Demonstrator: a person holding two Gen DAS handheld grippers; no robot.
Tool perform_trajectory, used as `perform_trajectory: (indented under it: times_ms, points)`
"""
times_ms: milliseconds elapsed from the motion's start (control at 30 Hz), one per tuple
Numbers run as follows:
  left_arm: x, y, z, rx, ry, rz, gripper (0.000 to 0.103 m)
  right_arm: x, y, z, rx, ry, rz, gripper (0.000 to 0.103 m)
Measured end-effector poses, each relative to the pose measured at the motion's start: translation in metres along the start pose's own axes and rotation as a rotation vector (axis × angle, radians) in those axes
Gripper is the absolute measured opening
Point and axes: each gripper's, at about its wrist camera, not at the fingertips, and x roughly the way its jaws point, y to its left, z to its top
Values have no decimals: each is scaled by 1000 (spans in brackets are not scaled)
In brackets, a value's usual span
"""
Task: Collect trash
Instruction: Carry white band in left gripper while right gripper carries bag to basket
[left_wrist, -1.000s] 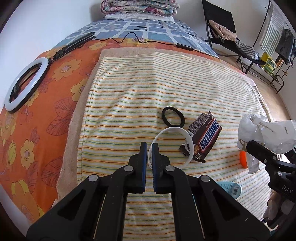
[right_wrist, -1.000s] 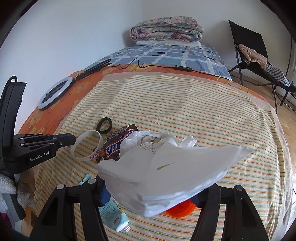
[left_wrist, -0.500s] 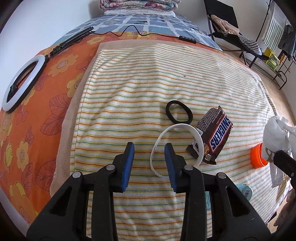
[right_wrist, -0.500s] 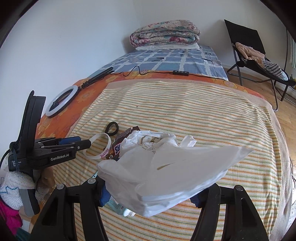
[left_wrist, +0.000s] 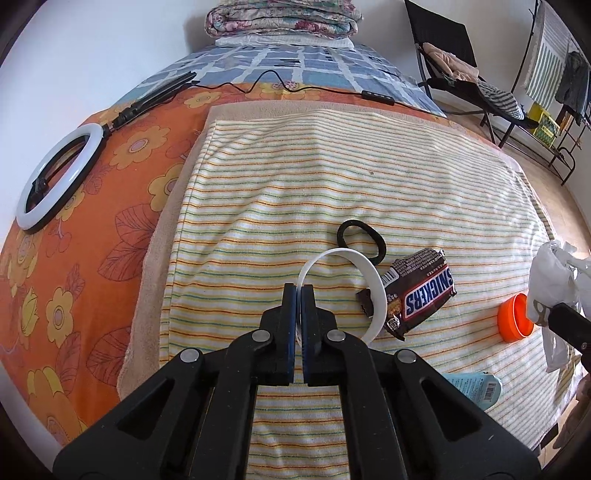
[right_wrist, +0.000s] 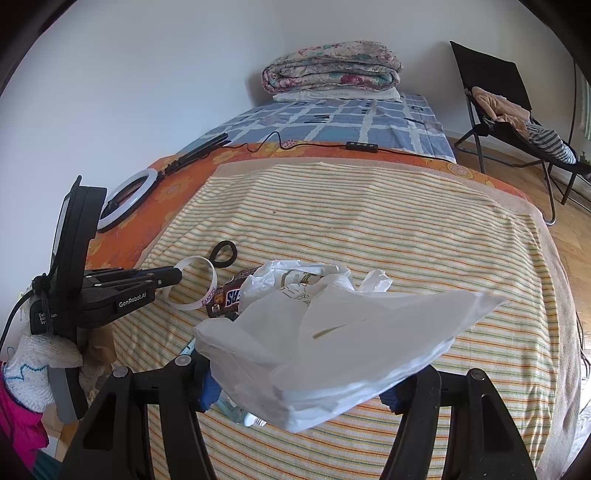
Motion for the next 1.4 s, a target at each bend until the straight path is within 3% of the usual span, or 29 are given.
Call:
perform_trajectory:
  times_ms: [133,267,533,867,1100,1400]
  points:
    - [-14,5,4,-8,-27,-14,0,-3,-2,-2,2,-3,-4,68]
    - [-13,19,1,-120,23,-150,0,-3,0,-3,-4,-3,-1,68]
    - [-41,9,-11,-37,-10,-121,0,1,11,-6,-29,12,7,68]
    - [-101,-16,-37,42,-75,-154,0,-32,28,-23,-57,-3,26,68]
    - [-140,-39,-70,100,-107,-188,0,-63,32,-48,-47,0,51,68]
    - [-172,-57,-126,119,-93,-243,0,-103,40,-95,-76,15,52,68]
